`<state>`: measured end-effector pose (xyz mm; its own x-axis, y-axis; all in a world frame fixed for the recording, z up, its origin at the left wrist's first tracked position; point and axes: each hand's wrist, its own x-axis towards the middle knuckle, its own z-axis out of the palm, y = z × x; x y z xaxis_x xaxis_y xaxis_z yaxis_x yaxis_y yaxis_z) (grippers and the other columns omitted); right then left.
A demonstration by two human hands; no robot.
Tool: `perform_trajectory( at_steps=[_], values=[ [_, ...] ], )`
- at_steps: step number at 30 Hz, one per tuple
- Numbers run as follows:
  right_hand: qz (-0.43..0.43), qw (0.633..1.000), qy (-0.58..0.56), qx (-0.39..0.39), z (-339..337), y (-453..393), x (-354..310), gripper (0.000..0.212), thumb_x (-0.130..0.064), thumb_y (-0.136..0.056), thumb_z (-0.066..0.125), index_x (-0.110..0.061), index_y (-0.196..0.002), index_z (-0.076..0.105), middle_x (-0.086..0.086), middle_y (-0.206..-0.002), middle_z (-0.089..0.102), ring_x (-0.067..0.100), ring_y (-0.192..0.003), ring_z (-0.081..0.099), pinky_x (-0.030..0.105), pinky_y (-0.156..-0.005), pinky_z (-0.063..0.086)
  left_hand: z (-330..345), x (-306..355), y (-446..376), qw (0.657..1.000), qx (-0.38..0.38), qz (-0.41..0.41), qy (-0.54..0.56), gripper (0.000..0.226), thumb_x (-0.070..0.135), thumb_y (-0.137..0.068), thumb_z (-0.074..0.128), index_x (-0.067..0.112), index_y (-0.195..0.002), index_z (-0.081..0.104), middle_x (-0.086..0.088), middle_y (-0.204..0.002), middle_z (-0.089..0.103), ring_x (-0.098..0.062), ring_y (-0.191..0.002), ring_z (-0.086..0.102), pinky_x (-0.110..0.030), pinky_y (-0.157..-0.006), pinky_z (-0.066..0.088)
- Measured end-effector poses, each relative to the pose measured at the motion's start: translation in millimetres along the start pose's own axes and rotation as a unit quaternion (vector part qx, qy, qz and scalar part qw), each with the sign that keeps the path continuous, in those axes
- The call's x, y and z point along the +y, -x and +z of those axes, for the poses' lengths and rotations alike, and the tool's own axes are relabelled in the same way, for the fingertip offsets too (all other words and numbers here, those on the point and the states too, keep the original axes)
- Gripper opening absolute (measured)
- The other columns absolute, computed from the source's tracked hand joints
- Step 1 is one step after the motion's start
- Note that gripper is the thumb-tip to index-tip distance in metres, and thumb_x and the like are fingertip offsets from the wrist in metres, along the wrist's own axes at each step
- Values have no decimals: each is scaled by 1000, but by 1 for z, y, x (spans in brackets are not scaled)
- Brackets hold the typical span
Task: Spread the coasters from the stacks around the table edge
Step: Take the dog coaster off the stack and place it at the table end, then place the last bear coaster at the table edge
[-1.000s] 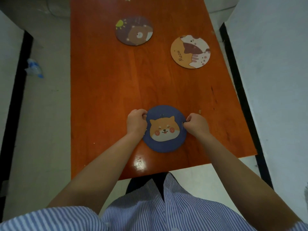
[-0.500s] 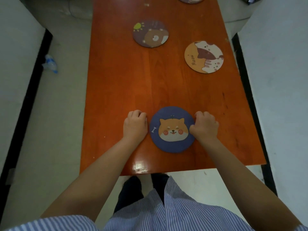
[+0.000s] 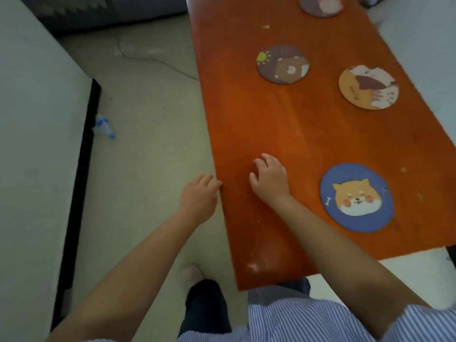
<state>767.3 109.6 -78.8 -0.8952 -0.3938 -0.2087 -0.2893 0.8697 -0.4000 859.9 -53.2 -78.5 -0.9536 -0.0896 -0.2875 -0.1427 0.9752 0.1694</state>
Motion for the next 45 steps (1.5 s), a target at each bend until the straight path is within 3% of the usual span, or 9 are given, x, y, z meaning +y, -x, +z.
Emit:
perform_trajectory(
  at_steps=[5,9,13,16,23,29,34,39,45],
  values=[
    [112,993,19,-3,22,0,-36,45,-25,-94,44,-9,-136,40,13,-154,27,29,-144,18,54,-117,14,-21,-44,-16,995,-27,91,-24,41,20,-92,41,16,-133,41,-11,-148,36,-28,-137,28,-44,-107,32],
    [162,986,33,-16,15,-8,-50,36,-17,-93,42,-4,-126,50,16,-146,39,31,-138,31,52,-113,27,-33,-67,-44,990,-32,133,-20,39,18,-92,42,13,-130,45,-11,-145,40,-28,-135,31,-43,-106,34],
    [179,983,45,16,-1,-29,-53,29,-23,-93,42,-1,-98,61,20,-104,65,37,-99,58,41,-83,49,-44,-73,-87,981,-42,189,-12,38,18,-91,41,12,-129,46,-10,-141,44,-27,-133,34,-42,-105,35],
    [219,975,26,17,-15,-45,-46,33,-32,-95,44,-6,-107,62,16,-99,69,34,-91,64,33,-67,47,-57,-74,-127,974,-58,219,-17,36,19,-93,41,12,-128,47,-11,-144,40,-28,-136,30,-44,-108,33],
    [266,964,-19,20,-51,-141,-20,31,-30,-92,49,-9,-109,61,15,-109,67,33,-102,60,35,-74,48,-107,-76,-258,957,-90,253,-105,38,26,-94,40,14,-130,45,-10,-145,38,-28,-135,28,-46,-107,33],
    [284,956,-33,63,-73,-233,-21,41,-32,-88,56,-12,-124,54,12,-129,53,32,-122,45,42,-100,43,-140,-85,-365,954,-81,268,-105,38,26,-95,40,13,-130,44,-8,-145,38,-25,-137,28,-42,-107,33],
    [325,944,-6,64,-68,-274,-18,48,-35,-86,59,-16,-128,48,10,-133,48,28,-126,40,43,-103,41,-153,-104,-445,929,-37,360,-78,37,23,-96,39,13,-130,48,-7,-146,40,-23,-140,26,-39,-113,27],
    [417,906,68,43,-68,-308,-20,54,-51,-86,54,-16,-127,48,11,-131,49,33,-123,43,45,-101,41,-168,-113,-526,901,-84,413,-99,47,32,-96,37,15,-139,35,-3,-153,27,-19,-144,15,-39,-116,20],
    [418,896,138,-59,-69,-335,-45,27,-5,-94,41,-3,-121,43,21,-124,48,38,-106,54,39,-67,52,-182,-123,-586,827,-152,522,-139,54,38,-96,34,20,-145,19,0,-157,14,-16,-145,6,-37,-118,9]
  ],
)
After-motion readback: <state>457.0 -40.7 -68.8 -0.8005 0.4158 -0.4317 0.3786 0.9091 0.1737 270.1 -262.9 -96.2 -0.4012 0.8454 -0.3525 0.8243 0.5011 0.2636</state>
